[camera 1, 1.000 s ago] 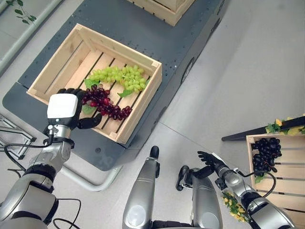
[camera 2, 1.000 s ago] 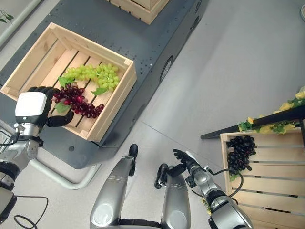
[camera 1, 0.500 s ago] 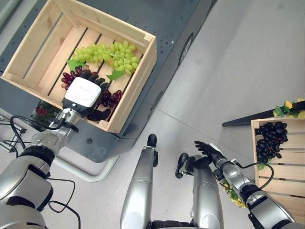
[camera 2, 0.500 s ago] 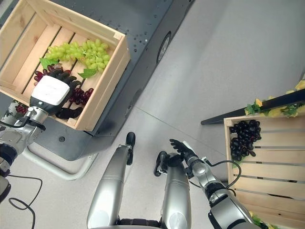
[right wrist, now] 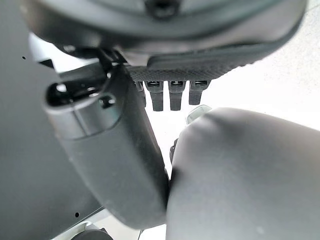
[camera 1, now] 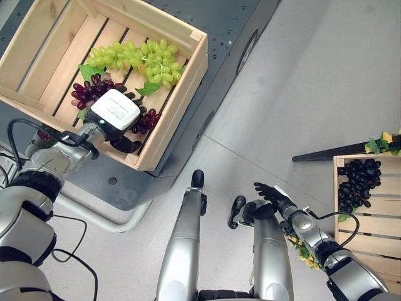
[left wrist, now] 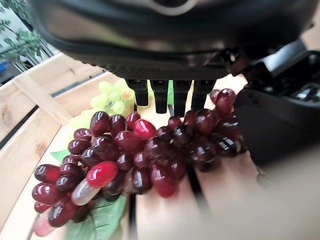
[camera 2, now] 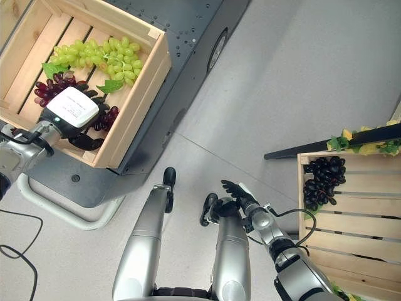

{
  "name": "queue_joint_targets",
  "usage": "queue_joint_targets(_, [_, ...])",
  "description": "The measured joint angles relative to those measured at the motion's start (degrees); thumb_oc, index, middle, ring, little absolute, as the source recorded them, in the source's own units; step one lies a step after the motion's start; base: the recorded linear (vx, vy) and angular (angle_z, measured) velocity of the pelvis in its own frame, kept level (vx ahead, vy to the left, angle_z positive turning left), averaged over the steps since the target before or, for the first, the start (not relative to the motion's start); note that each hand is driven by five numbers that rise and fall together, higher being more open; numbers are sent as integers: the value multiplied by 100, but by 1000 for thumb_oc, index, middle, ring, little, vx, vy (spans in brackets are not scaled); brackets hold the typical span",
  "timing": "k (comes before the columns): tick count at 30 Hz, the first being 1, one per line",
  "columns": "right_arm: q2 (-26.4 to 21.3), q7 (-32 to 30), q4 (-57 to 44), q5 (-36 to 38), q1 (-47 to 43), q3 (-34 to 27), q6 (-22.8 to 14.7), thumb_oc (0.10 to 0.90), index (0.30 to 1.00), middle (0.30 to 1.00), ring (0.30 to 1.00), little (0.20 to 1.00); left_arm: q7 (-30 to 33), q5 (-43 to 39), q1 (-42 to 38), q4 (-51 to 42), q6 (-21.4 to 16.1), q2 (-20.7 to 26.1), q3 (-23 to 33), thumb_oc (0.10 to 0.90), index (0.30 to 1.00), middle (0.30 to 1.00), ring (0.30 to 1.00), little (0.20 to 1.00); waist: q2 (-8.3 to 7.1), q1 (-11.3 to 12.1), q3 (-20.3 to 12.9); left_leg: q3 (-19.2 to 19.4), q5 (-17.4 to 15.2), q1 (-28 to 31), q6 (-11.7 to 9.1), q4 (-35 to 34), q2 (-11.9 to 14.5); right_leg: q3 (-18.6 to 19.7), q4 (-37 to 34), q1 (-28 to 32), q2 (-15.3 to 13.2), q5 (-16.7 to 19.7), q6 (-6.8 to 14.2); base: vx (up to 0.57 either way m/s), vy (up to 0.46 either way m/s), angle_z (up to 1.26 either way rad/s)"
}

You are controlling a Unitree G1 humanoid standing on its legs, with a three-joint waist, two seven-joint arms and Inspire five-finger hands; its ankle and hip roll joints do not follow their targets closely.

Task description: Pick up the fruits from the basket on one side to the basket on the other side

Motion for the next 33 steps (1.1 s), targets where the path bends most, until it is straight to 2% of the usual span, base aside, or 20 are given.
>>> queue_joint_targets(5, [0,1,0,26,22,1,-75,800,900,900,900,900,-366,-149,-56,-144,112,33,0,800,900,900,900,900,-27,9,-4,-8,-3,-21,4,-3,23,-13,-33,-3,25,-11,26,18,-23,0])
queue_joint_targets(23, [-17,0,-7,261,93,120,-219,800,900,900,900,900,-499,-240,-390,-382,125,137,1,800,900,900,900,900,-82,119,-15,-102,-3,-301,1,94,88,-163,-39,-162,68,-21,21,5,-8,2])
queue_joint_targets(24, [-17,0,-7,261,94,120,-220,800,900,900,900,900,-510,-242,-401,-386,125,137,0,640,660,660,660,660,-87,127,-16,-102,-2,-303,1,91,88,-165,-42,-162,69,-21,21,0,0,0])
queue_joint_targets(25, [-17,0,-7,261,95,121,-221,800,900,900,900,900,-513,-242,-407,-386,126,137,0,442,364,364,364,364,-88,131,-16,-103,-2,-304,1,92,88,-167,-43,-162,69,-21,21,0,0,0])
queue_joint_targets(26, [-17,0,-7,261,95,122,-221,800,900,900,900,900,-515,-242,-412,-386,126,137,-2,400,300,300,300,300,-89,134,-16,-105,-3,-306,1,98,88,-170,-43,-162,69,-21,21,0,0,0])
queue_joint_targets(33, [-19,2,-6,272,100,133,-261,800,900,900,900,900,-674,-72,-720,-467,126,136,-263,400,300,300,300,300,-96,140,-16,-124,-3,-348,1,123,89,-192,-42,-174,73,-18,27,0,0,0])
